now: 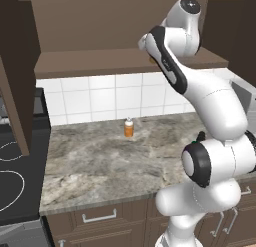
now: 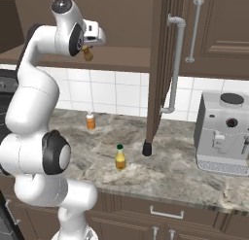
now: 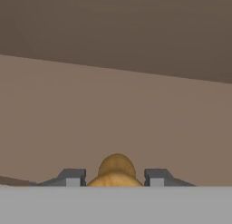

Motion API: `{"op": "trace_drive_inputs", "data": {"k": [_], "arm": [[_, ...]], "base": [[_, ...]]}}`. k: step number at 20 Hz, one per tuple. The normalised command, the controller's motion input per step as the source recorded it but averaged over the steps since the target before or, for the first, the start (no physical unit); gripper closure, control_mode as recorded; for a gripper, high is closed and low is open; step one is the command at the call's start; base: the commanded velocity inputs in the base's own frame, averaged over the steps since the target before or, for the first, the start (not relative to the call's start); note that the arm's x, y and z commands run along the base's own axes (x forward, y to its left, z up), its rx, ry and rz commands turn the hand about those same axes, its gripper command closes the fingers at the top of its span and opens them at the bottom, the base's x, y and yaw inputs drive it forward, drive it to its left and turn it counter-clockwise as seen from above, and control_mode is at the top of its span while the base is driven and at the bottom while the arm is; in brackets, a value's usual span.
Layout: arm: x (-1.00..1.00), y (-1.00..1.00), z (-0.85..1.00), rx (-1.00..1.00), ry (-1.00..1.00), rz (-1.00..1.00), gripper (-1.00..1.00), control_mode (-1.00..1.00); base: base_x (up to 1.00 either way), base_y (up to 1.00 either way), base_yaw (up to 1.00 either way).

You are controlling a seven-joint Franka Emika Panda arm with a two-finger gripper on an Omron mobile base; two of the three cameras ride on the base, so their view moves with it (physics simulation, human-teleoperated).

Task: There are various items on the counter. Only move the condiments/shakers into the cabinet.

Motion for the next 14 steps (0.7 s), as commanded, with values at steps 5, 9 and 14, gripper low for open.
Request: {"op": "trace_drive_inputs", "data": {"k": [5,9,14], "arm": [[0.43,0.0,-0.01,-0.02,0.0,0.0,1.0,-1.0],[0.36,0.0,-0.04,-0.02,0.0,0.0,1.0,-1.0],[0.31,0.0,-0.07,-0.04,-0.03,0.0,-1.0,-1.0]], "base": [[0.0,0.0,0.0],[0.0,0.0,0.0],[0.0,0.0,0.0]]}}
